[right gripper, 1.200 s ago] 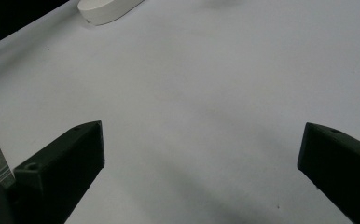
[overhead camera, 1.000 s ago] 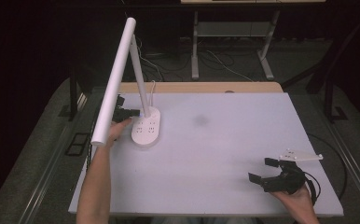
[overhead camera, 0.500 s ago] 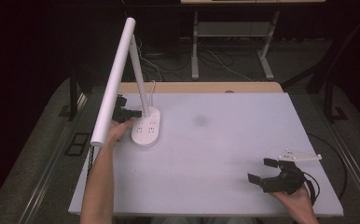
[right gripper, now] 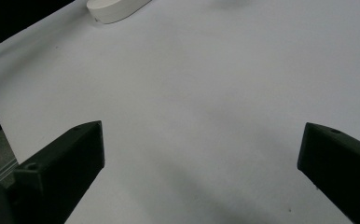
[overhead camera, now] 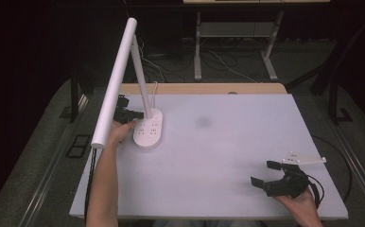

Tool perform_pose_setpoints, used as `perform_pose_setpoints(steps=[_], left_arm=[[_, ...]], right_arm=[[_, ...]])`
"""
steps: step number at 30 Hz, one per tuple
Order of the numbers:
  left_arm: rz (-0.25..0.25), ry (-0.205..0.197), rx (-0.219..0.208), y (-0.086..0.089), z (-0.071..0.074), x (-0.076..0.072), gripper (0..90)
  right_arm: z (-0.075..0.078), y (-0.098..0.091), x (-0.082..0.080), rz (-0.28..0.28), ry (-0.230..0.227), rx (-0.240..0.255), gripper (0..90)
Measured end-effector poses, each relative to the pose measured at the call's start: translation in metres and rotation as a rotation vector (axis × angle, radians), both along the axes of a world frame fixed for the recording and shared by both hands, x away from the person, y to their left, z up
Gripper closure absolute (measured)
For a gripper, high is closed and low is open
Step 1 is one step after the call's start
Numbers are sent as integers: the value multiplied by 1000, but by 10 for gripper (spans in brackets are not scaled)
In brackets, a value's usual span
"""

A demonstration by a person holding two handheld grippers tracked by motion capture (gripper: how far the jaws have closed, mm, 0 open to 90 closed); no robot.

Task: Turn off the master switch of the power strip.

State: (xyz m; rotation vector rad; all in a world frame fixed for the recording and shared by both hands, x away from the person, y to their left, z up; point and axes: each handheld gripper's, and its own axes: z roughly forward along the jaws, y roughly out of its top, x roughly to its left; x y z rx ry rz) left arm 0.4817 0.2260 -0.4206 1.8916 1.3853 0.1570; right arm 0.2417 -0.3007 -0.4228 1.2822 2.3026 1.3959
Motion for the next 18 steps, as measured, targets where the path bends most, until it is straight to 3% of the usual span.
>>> perform_pose_setpoints(steps=[6, 9, 18], left_arm=[[16, 20, -16, 1, -1, 1, 900], [15, 9, -5, 0, 0, 0, 900], [17, -1, -22, 2, -2, -2, 900]], right_arm=[[1, 0, -1, 5, -2, -2, 0], [1, 0, -2, 3, 1, 1, 0], [-1, -1, 1, -3, 3, 2, 0]])
